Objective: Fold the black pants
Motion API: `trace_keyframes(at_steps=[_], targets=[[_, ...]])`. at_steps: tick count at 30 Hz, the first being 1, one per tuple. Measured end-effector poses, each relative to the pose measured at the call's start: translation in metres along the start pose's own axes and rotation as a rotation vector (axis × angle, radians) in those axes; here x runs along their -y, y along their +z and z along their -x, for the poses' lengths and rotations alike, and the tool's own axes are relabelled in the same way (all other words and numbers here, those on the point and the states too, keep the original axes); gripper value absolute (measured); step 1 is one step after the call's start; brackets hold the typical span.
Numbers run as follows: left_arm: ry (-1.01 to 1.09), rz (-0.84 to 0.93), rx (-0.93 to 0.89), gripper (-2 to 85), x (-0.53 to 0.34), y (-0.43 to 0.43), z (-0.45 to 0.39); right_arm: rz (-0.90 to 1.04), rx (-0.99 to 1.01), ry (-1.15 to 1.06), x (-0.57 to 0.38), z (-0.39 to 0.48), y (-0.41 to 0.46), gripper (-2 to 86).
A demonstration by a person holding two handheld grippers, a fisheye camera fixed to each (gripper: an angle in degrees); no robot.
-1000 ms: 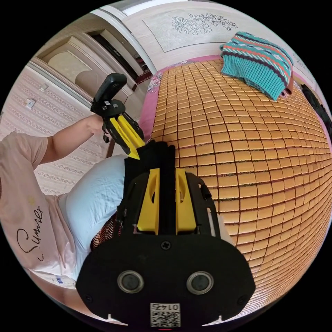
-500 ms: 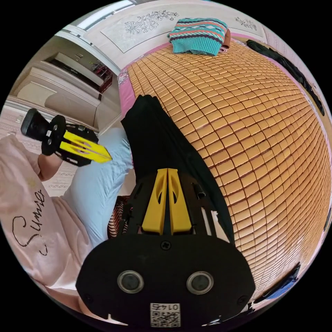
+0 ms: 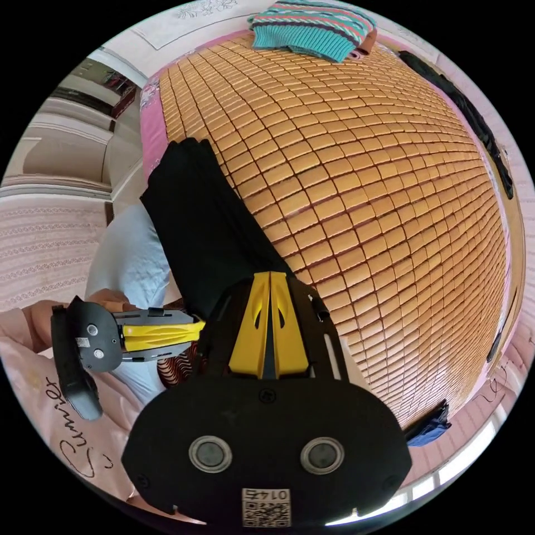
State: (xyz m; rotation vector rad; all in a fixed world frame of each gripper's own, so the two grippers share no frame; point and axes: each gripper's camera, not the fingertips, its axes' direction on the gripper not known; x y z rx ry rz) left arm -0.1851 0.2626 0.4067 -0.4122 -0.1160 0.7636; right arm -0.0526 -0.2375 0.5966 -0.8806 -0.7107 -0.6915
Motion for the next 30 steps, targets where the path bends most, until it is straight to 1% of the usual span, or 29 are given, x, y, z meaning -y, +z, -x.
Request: trace_keyframes(at_steps=[3,4,5,7,8,9,10,11,12,15,18,20,22,24,27,28,30], targets=[[0.018,-0.015,-0.001,-0.9,0.001,-0.002,-0.01,-0.06,0.045,0.015,-0.023,-0.012,-0.002,-0.4],[0.023,-0.025,0.005,-0.9,0.0,-0.005,-0.012,-0.122,0.074,0.038,-0.04,-0.019,-0.006,-0.4],[0.035,-0.074,0.022,-0.8,-0.003,-0.013,-0.018,-0.166,0.082,0.05,-0.052,-0.023,-0.01,-0.3],[0.052,-0.193,0.01,-0.6,-0.01,-0.03,-0.029,-0.351,0.092,0.148,-0.122,-0.042,-0.026,0.0],[0.063,-0.282,-0.02,-0.2,-0.013,-0.04,-0.037,-0.397,0.098,0.183,-0.143,-0.047,-0.028,0.1],[0.074,-0.364,-0.042,0.3,-0.015,-0.046,-0.046,-0.464,0.117,0.262,-0.187,-0.058,-0.028,0.4],[0.086,-0.399,-0.051,0.7,-0.016,-0.047,-0.051,-0.499,0.153,0.339,-0.23,-0.069,-0.023,1.0],[0.108,-0.453,-0.04,1.5,-0.014,-0.047,-0.062,-0.509,0.177,0.367,-0.251,-0.073,-0.019,1.4],[0.129,-0.464,-0.015,2.3,-0.01,-0.043,-0.075,-0.512,0.234,0.414,-0.29,-0.081,-0.009,3.2],[0.188,-0.433,-0.048,5.6,0.008,-0.03,-0.103,-0.488,0.34,0.573,-0.372,-0.092,0.019,10.9],[0.24,-0.441,-0.096,7.9,0.023,-0.023,-0.128,-0.448,0.456,0.666,-0.417,-0.098,0.049,12.6],[0.273,-0.439,-0.085,10.1,0.031,-0.02,-0.143,-0.467,0.55,0.677,-0.43,-0.101,0.062,12.4],[0.289,-0.404,-0.068,13.5,0.04,-0.013,-0.156,-0.513,0.607,0.693,-0.446,-0.107,0.069,7.3],[0.325,-0.354,-0.036,15.6,0.05,-0.003,-0.172,-0.581,0.631,0.68,-0.461,-0.11,0.065,5.0],[0.363,-0.297,-0.019,15.2,0.059,0.008,-0.186,-0.682,0.707,0.619,-0.488,-0.114,0.053,4.0],[0.371,-0.292,-0.007,13.8,0.061,0.009,-0.189,-0.72,0.753,0.575,-0.499,-0.116,0.048,3.9],[0.344,-0.289,0.113,7.9,0.064,0.009,-0.195,-0.768,0.763,0.489,-0.515,-0.116,0.037,4.1]])
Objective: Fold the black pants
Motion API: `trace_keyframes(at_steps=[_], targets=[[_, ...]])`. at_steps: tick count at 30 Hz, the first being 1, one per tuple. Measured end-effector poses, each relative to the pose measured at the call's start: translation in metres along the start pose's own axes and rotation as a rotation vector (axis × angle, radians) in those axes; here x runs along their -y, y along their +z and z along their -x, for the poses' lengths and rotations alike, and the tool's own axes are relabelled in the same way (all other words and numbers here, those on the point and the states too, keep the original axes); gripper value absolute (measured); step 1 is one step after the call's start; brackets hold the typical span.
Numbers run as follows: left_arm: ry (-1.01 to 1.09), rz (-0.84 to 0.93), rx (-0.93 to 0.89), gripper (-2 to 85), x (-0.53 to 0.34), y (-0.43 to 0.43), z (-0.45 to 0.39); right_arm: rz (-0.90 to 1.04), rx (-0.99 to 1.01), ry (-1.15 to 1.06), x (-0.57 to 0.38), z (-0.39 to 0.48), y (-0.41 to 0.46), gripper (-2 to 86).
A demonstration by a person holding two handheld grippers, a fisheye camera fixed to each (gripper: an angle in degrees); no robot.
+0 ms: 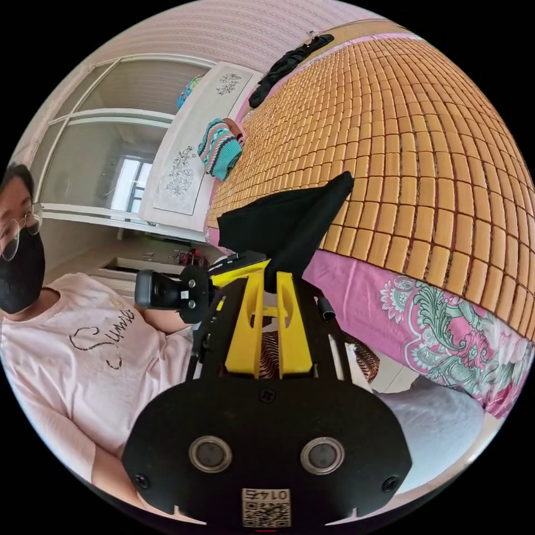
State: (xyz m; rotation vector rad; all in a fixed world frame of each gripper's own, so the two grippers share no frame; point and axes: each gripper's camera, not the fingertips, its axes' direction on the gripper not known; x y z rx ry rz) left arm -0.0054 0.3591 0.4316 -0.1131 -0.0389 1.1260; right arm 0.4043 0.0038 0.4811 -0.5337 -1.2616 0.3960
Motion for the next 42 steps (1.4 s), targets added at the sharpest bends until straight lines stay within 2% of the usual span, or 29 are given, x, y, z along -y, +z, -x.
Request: trace_keyframes(at_steps=[2,6,10,12,14,17,20,23,27,32,36,37,39,42], targets=[[-0.004,0.011,0.003,5.6,0.002,0.001,0.001,-0.051,0.019,-0.027,-0.008,-0.003,-0.023,5.1],[-0.05,-0.028,-0.022,4.9,0.0,-0.004,0.005,-0.196,0.002,0.154,-0.021,-0.06,-0.061,11.0],[-0.021,-0.042,-0.025,4.8,0.0,-0.012,0.004,-0.268,0.158,0.3,-0.011,-0.103,-0.057,15.3],[-0.031,-0.056,-0.048,4.8,0.001,-0.018,0.007,-0.283,0.238,0.267,-0.006,-0.106,-0.057,10.6],[-0.048,-0.088,-0.058,4.7,0.003,-0.023,0.011,-0.268,0.215,0.246,-0.004,-0.104,-0.064,3.9],[-0.073,-0.166,-0.119,4.6,0.013,-0.025,0.019,-0.304,0.163,0.224,-0.017,-0.101,-0.099,2.5],[-0.067,-0.304,-0.225,4.6,0.036,-0.027,0.019,-0.424,0.167,0.199,-0.05,-0.095,-0.16,1.8],[-0.03,-0.434,-0.314,4.6,0.066,-0.033,0.01,-0.544,0.088,0.162,-0.09,-0.075,-0.224,1.6],[-0.041,-0.525,-0.351,4.5,0.083,-0.041,0.013,-0.628,0.01,0.127,-0.121,-0.04,-0.276,1.7],[-0.166,-0.486,-0.344,4.5,0.047,-0.041,0.041,-0.519,0.065,0.053,-0.083,-0.017,-0.242,2.2],[-0.363,-0.389,-0.285,5.3,-0.015,-0.044,0.085,-0.368,0.15,-0.021,-0.022,0.003,-0.143,4.0],[-0.375,-0.367,-0.262,5.5,-0.024,-0.043,0.09,-0.315,0.137,-0.029,-0.009,0.011,-0.115,4.9],[-0.404,-0.214,-0.152,6.4,-0.056,-0.037,0.107,-0.286,0.105,-0.044,-0.003,0.021,-0.091,4.9],[-0.517,-0.13,-0.048,6.0,-0.08,-0.04,0.13,-0.285,0.023,-0.023,-0.016,0.023,-0.087,2.7]])
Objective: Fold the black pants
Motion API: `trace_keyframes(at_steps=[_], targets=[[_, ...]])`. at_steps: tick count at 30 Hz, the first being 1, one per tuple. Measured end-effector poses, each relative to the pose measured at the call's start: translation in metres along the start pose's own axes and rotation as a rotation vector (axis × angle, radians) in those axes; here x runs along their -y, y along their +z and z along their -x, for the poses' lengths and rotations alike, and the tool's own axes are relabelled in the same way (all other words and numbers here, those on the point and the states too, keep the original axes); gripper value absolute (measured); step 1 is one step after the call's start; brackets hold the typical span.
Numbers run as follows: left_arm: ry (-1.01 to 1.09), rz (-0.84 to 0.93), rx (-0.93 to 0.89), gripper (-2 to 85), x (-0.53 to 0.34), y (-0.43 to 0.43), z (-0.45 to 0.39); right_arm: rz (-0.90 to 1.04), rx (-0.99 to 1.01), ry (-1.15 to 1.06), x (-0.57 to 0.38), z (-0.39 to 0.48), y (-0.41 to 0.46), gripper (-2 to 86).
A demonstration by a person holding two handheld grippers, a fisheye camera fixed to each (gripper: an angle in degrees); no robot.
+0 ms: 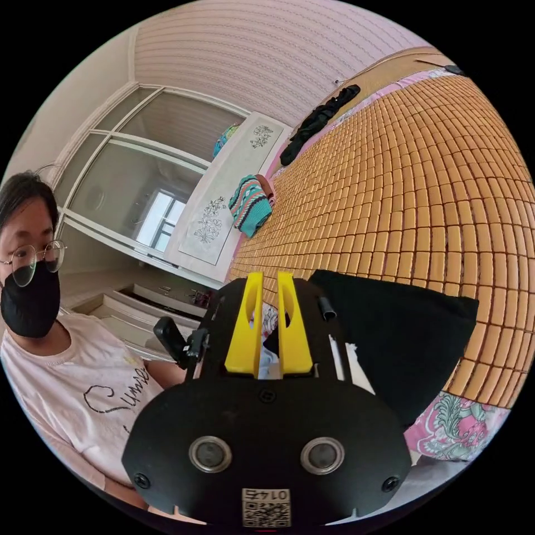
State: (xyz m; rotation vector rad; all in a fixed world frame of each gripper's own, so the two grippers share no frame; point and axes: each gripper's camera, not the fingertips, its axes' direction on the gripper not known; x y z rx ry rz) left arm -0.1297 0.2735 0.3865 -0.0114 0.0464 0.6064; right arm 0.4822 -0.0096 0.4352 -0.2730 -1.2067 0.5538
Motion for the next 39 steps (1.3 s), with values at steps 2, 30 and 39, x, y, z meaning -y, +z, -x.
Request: trace_keyframes(at_steps=[2,30,39], targets=[[-0.016,-0.044,0.0,5.8,0.003,-0.006,0.01,0.027,-0.088,0.005,-0.012,0.001,-0.009,1.6],[-0.181,0.105,-0.389,12.1,0.11,0.124,0.121,0.0,-0.308,0.246,-0.079,0.006,-0.003,10.3],[-0.194,0.084,-0.408,8.1,0.118,0.124,0.135,0.089,-0.239,0.081,-0.053,0.06,0.015,4.0]])
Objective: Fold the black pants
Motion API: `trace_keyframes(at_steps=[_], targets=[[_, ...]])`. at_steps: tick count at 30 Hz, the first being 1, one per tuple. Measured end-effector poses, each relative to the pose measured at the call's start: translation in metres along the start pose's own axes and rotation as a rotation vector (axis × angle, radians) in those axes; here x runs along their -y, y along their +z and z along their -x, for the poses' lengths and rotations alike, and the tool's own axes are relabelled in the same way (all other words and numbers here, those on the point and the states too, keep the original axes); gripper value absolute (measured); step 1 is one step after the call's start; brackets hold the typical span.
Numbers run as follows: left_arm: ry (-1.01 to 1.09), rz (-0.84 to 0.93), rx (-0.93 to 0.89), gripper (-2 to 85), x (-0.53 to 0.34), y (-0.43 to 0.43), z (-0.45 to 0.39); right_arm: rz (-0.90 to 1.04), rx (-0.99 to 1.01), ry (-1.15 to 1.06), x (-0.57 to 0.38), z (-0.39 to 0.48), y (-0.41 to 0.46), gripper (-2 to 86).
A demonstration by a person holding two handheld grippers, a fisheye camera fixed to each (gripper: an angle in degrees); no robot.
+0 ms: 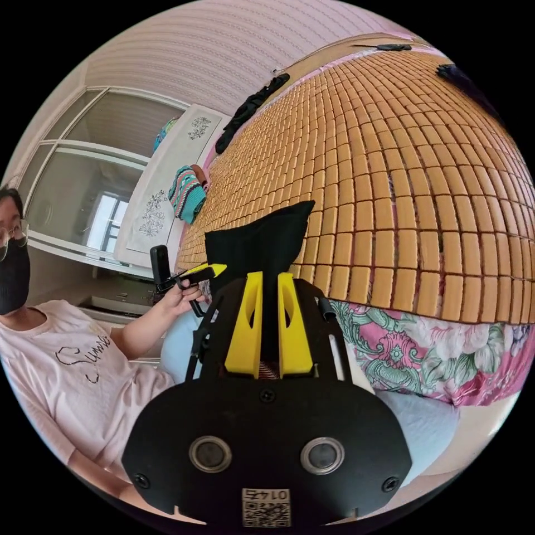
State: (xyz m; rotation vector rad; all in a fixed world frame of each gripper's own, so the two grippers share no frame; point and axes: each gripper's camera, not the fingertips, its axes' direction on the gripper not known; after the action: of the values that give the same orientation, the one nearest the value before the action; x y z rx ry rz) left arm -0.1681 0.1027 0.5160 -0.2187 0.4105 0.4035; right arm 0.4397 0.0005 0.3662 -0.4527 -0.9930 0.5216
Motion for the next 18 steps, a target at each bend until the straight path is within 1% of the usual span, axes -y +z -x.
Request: trace_keyframes(at_steps=[2,4,5,7,8,10,11,12,13,14,15,16,18], targets=[[-0.004,-0.048,-0.015,8.1,0.007,0.004,-0.009,0.014,-0.05,-0.093,0.016,0.023,-0.011,3.6],[-0.007,-0.124,-0.042,8.0,0.021,0.014,-0.023,0.049,-0.172,-0.22,0.044,0.049,-0.04,3.5],[0.001,-0.179,-0.064,8.0,0.035,0.026,-0.036,0.055,-0.209,-0.246,0.052,0.053,-0.049,3.5],[0.018,-0.256,-0.105,8.1,0.068,0.05,-0.061,0.092,-0.381,-0.323,0.087,0.066,-0.095,3.7],[0.078,-0.297,-0.134,8.2,0.096,0.069,-0.086,0.101,-0.431,-0.339,0.097,0.069,-0.108,3.8],[0.155,-0.349,-0.169,8.5,0.144,0.099,-0.13,0.158,-0.675,-0.37,0.141,0.075,-0.163,4.2],[0.172,-0.373,-0.185,9.3,0.178,0.117,-0.159,0.164,-0.742,-0.369,0.153,0.076,-0.176,4.5],[0.157,-0.39,-0.203,10.3,0.209,0.135,-0.184,0.171,-0.864,-0.344,0.179,0.072,-0.202,5.1],[0.146,-0.398,-0.203,10.8,0.224,0.144,-0.193,0.134,-0.967,-0.283,0.206,0.063,-0.224,6.3],[0.134,-0.404,-0.189,11.6,0.249,0.161,-0.207,0.106,-1.007,-0.251,0.218,0.056,-0.234,6.9],[0.112,-0.386,-0.157,12.0,0.267,0.177,-0.212,0.06,-1.072,-0.149,0.238,0.037,-0.247,9.0],[0.095,-0.363,-0.143,12.0,0.273,0.184,-0.21,0.079,-1.107,-0.045,0.251,0.013,-0.249,10.7],[0.069,-0.252,-0.126,11.7,0.28,0.2,-0.187,0.096,-1.123,0.091,0.255,-0.016,-0.244,12.6]])
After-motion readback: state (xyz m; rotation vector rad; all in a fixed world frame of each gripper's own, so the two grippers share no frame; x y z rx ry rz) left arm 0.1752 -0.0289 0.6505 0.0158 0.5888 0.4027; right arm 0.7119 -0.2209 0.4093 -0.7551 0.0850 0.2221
